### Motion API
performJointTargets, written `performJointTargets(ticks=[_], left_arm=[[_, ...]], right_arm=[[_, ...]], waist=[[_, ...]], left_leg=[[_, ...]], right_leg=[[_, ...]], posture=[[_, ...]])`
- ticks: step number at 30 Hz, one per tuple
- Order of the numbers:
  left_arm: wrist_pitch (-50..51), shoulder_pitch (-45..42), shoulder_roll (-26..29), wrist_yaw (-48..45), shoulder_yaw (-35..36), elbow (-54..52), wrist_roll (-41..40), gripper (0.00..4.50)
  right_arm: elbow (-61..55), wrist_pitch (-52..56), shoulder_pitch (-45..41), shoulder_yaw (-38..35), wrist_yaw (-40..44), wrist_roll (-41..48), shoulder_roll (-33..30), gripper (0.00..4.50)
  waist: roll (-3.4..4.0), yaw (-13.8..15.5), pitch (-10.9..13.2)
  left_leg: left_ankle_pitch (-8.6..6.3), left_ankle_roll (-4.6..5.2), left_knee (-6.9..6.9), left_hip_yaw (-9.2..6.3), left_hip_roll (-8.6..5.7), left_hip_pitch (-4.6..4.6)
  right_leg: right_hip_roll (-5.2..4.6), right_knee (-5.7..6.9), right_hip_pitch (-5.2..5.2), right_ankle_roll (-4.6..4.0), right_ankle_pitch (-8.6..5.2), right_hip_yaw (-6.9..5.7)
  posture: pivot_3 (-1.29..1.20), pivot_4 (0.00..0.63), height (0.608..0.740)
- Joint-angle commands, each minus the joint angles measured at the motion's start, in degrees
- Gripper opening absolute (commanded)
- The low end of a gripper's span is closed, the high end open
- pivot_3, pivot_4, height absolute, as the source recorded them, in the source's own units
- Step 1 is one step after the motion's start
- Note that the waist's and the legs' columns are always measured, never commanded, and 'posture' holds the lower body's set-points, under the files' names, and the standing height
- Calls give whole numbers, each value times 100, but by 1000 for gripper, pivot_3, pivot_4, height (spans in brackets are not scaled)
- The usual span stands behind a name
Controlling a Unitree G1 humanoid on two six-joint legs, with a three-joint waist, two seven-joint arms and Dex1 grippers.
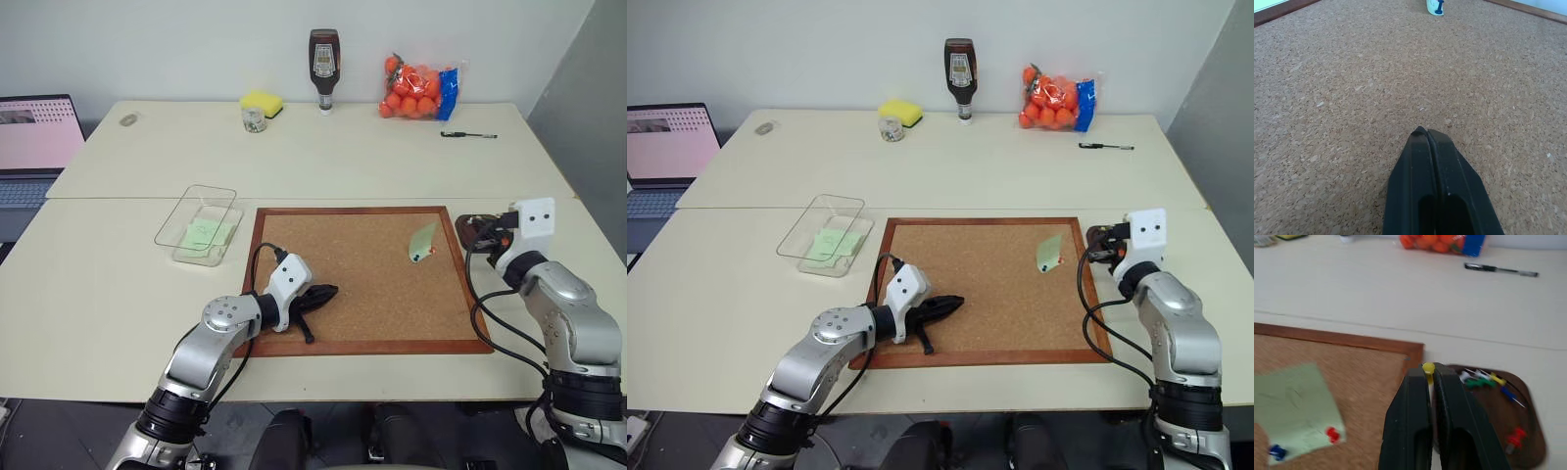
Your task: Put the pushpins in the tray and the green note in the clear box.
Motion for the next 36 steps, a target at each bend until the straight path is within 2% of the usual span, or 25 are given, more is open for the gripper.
performJointTargets(ticks=[1, 10, 12, 13, 18, 19, 23, 28, 32, 36], left_arm=[[-59, -90, -12, -126, -61, 22, -25, 0], [-55, -127, 4, -179, -28, 31, -8, 0], [-41, -115, 6, -180, -19, 7, -5, 0], [-35, -110, 6, -180, -17, 0, -5, 0], [-37, -111, 11, -190, -11, 6, -3, 0], [-39, -113, 11, -192, -13, 6, -2, 0], [-45, -121, 8, -197, -20, 10, 0, 0], [-54, -124, 4, -191, -15, 14, 4, 0], [-52, -125, 10, -195, -14, 20, 5, 0], [-53, -128, 17, -204, -22, 20, 7, 0]], right_arm=[[387, -83, -126, -102, -98, -144, -150, 16], [1439, -509, -616, -2, -12, -263, -121, 16], [1599, -588, -708, 14, -4, -278, -118, 549], [1642, -609, -730, 21, -1, -282, -121, 618], [1740, -678, -764, 67, 7, -315, -153, 1741], [1721, -683, -748, 63, 7, -313, -163, 1850], [1472, -726, -654, -16, 43, -223, -157, 1850], [507, -614, -257, -120, 359, 184, -129, 1850], [-339, -269, 264, 64, 605, 490, -56, 1850], [-597, -197, 458, 422, 578, 362, 31, 1850]], waist=[[0, 1, 0], [0, -1, 0], [0, 0, 0], [0, 1, 0], [0, 1, 0], [0, 0, 0], [0, 0, 0], [0, 3, 0], [0, 4, 0], [0, -14, 0]], left_leg=[[0, 0, 0, 0, 0, 1], [3, 5, 0, 15, 0, 7], [3, 5, 0, 22, 0, 8], [3, 5, 0, 24, 0, 8], [2, 6, 0, 33, -1, 10], [2, 6, 0, 34, -1, 10], [2, 6, 0, 35, -1, 12], [2, 6, -1, 34, 0, 11], [2, 6, -1, 37, -1, 12], [2, 6, -1, 37, 1, 15]], right_leg=[[1, 0, 2, 3, -2, 0], [2, 1, 2, 26, -13, 17], [2, 0, 2, 23, -11, 24], [2, 0, 2, 2, 2, 27], [2, -1, 2, 3, 2, 37], [2, -2, 2, 4, 2, 37], [2, -1, 2, 5, 3, 39], [3, -2, 1, 6, 3, 39], [3, -2, 1, 35, -10, 43], [4, -1, 1, 39, -10, 46]], posture=[[0, 150, 740], [0, 150, 740], [0, 150, 740], [0, 150, 740], [0, 150, 740], [0, 150, 740], [0, 150, 740], [0, 150, 740], [0, 150, 740], [0, 150, 740]])
